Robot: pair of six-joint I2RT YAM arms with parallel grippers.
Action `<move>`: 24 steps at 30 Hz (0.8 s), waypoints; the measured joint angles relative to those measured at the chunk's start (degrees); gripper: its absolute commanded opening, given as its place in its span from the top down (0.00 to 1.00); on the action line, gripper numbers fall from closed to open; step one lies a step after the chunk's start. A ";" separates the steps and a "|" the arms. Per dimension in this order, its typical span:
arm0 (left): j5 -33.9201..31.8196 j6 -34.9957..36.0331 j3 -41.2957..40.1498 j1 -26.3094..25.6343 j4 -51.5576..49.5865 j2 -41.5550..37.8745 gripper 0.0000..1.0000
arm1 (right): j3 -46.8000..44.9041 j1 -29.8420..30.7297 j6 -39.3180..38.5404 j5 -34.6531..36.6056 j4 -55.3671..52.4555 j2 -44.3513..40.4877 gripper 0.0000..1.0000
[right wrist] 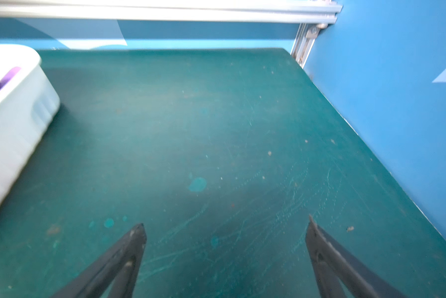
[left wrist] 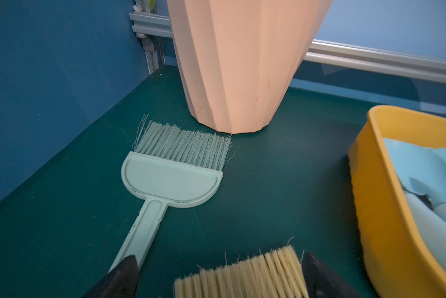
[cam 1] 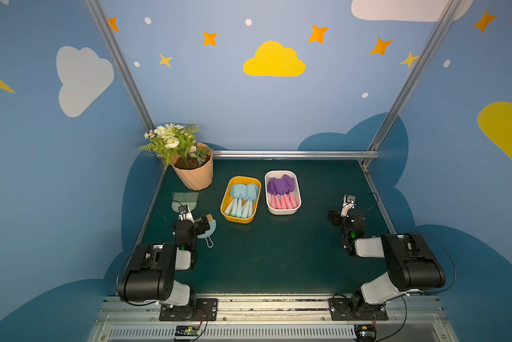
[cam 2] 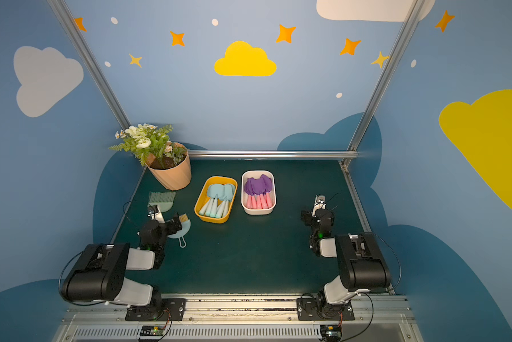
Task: Sort the small shovels by color and place them into the storage box
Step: Reset both arms
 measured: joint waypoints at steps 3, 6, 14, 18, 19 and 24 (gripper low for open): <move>2.12 1.53 4.59 -0.39 1.20 4.15 0.00 | 0.00 0.00 0.00 -0.11 0.57 -0.02 0.02; 2.03 2.60 7.52 -1.68 -2.21 4.44 0.00 | 0.00 0.00 0.00 -0.11 0.94 -0.02 0.02; 0.11 4.98 7.23 -4.31 -1.09 5.22 0.00 | 0.00 0.00 0.00 -0.13 1.18 -0.02 0.02; -1.09 5.84 7.23 -4.98 -0.90 5.27 0.00 | 0.00 0.00 0.00 -0.13 1.18 -0.02 0.02; -1.27 5.90 7.23 -5.09 -0.83 5.27 0.00 | 0.00 0.00 -0.02 -0.13 1.20 -0.02 0.02; -1.88 6.08 7.23 -5.27 -0.59 5.31 0.00 | 0.00 0.00 -0.02 -0.13 1.20 -0.02 0.02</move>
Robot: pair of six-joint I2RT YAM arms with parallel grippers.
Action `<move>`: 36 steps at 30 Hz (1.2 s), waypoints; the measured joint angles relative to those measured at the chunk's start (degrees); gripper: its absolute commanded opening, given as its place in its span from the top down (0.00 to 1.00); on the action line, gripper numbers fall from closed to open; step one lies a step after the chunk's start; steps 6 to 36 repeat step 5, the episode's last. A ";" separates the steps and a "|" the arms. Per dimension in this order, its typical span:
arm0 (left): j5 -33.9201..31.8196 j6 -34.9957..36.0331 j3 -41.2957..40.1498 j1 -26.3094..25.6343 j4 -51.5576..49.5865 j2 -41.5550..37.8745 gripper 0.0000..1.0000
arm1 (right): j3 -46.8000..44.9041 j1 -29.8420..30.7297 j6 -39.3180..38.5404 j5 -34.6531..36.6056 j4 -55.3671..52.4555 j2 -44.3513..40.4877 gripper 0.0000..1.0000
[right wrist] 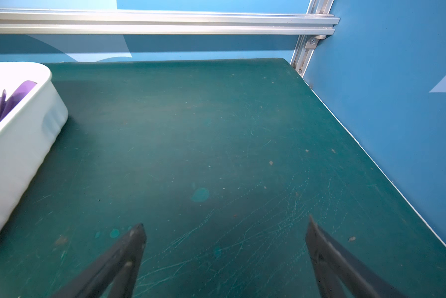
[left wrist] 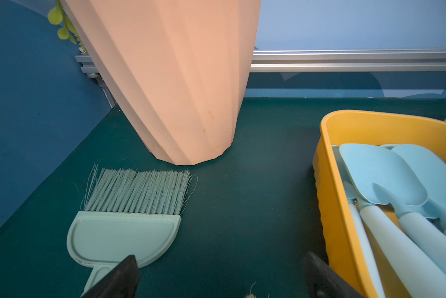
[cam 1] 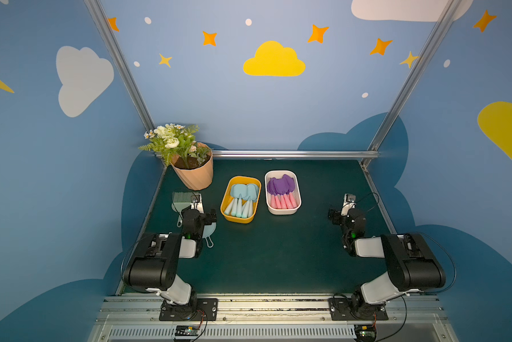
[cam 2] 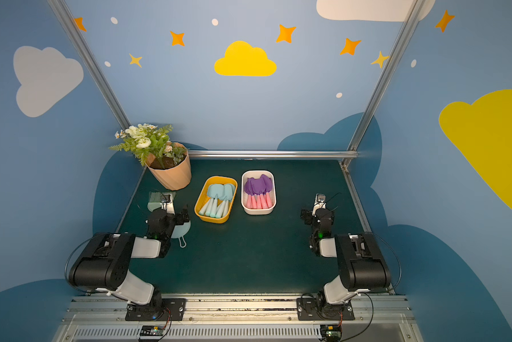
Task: Sort the small shovels by color and place them into the storage box
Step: Reset both arms
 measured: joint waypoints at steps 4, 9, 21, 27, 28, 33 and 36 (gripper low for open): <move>0.04 -0.02 0.00 0.04 -0.24 0.09 0.00 | 0.00 0.00 0.02 0.00 0.00 0.00 0.02; 0.04 -0.02 0.00 0.07 -0.28 0.07 0.00 | 0.00 0.00 0.00 0.00 0.00 0.00 0.02; 0.04 -0.02 0.00 0.07 -0.28 0.07 0.00 | 0.00 0.00 0.00 0.00 0.00 0.00 0.02; 0.04 -0.02 0.00 0.07 -0.28 0.07 0.00 | 0.00 0.00 0.00 0.00 0.00 0.00 0.02; 0.04 -0.02 0.00 0.07 -0.28 0.07 0.00 | 0.00 0.00 0.00 0.00 0.00 0.00 0.02; 0.04 -0.02 0.00 0.07 -0.28 0.07 0.00 | 0.00 0.00 0.00 0.00 0.00 0.00 0.02; 0.04 -0.02 0.00 0.07 -0.28 0.07 0.00 | 0.00 0.00 0.00 0.00 0.00 0.00 0.02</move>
